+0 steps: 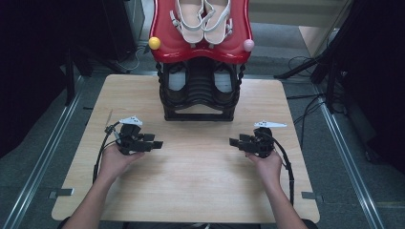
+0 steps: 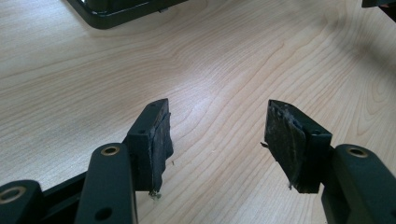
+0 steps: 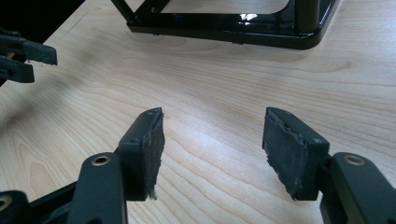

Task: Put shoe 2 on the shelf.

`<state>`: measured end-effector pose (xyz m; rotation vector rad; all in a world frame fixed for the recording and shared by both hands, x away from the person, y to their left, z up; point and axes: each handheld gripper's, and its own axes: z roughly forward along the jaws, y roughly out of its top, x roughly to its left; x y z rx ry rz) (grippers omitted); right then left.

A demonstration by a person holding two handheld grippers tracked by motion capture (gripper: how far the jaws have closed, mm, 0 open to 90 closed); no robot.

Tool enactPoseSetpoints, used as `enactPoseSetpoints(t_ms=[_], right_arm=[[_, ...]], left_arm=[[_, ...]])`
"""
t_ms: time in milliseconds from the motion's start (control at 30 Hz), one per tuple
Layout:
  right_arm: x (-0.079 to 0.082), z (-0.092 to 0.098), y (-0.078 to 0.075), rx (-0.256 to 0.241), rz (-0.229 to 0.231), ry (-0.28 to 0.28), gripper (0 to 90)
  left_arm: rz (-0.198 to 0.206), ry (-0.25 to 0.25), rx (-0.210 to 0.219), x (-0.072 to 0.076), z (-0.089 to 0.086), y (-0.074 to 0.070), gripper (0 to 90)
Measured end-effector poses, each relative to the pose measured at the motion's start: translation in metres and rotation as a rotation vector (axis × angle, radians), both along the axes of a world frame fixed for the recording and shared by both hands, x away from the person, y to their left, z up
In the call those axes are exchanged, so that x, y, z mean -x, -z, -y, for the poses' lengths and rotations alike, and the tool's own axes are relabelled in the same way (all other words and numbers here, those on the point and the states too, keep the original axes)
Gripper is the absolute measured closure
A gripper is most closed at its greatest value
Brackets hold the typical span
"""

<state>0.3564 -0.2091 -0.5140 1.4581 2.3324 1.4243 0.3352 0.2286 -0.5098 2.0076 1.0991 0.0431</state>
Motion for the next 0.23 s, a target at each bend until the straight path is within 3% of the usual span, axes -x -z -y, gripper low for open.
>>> enactPoseSetpoints(t_ms=[233], right_arm=[[-0.0004, -0.0016, 0.0023, 0.024, -0.004, -0.01, 39.1]], left_arm=[[-0.012, 0.024, -0.02, 0.0, 0.007, 0.0025, 39.7]])
